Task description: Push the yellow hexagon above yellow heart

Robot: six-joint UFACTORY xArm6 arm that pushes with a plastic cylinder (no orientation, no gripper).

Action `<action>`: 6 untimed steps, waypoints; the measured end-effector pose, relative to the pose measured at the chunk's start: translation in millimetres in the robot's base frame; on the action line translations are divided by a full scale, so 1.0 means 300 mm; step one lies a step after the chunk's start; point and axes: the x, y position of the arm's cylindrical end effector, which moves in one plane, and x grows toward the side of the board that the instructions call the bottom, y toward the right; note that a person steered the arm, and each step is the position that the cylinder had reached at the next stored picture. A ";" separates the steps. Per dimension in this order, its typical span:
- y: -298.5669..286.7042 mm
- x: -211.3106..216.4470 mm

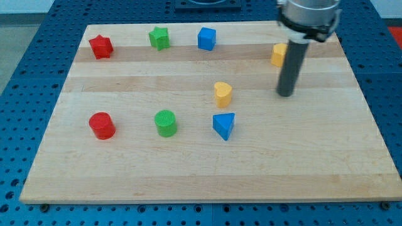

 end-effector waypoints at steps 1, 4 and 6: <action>0.085 -0.273; -0.055 -0.360; -0.264 -0.273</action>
